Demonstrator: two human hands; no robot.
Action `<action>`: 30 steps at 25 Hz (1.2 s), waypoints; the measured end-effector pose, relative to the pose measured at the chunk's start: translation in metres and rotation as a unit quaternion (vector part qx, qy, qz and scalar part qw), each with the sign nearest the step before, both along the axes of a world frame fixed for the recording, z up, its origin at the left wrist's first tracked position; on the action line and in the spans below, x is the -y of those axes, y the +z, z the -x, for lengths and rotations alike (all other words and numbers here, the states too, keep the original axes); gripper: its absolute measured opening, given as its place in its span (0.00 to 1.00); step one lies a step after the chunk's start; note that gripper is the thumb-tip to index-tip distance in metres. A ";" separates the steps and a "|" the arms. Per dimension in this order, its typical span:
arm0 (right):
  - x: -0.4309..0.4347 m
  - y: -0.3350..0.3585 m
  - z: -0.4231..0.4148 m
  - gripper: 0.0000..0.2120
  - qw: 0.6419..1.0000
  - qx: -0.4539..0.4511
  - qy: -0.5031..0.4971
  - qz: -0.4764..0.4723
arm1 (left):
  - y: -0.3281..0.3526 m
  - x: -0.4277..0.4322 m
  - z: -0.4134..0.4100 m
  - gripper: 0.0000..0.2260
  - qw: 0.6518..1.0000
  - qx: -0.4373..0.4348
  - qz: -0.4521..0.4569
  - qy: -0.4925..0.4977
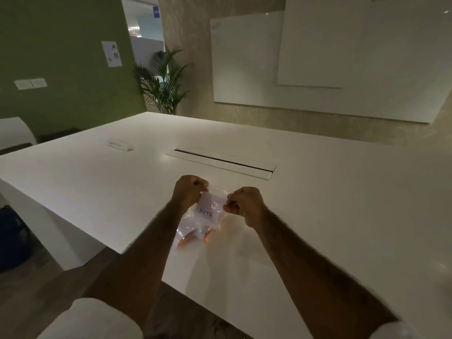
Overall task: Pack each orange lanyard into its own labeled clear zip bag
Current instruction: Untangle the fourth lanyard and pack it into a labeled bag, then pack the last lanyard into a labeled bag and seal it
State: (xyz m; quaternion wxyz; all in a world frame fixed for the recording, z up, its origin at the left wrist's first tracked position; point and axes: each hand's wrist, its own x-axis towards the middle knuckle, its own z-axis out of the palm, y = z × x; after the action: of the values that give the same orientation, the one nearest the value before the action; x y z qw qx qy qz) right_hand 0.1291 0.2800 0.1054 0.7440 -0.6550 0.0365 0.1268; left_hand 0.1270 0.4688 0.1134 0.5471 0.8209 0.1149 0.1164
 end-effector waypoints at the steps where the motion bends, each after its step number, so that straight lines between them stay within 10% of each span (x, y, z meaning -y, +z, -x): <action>1: -0.009 -0.006 -0.003 0.03 1.000 -0.013 -0.006 -0.007 | -0.005 -0.008 -0.004 0.03 1.000 -0.007 -0.018 -0.001; 27: -0.024 -0.031 -0.001 0.11 0.992 -0.014 -0.067 0.101 | -0.069 0.001 0.025 0.30 0.923 0.036 -0.375 0.076; 30: -0.003 -0.034 -0.001 0.05 0.948 0.075 -0.107 0.291 | -0.068 0.025 0.031 0.31 0.908 0.079 -0.410 0.036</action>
State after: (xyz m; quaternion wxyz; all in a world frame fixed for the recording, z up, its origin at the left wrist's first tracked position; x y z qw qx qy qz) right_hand 0.1303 0.2834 0.0716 0.5312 -0.8426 0.0858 -0.0197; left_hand 0.0960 0.4442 0.0458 0.1652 0.9564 0.0428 0.2370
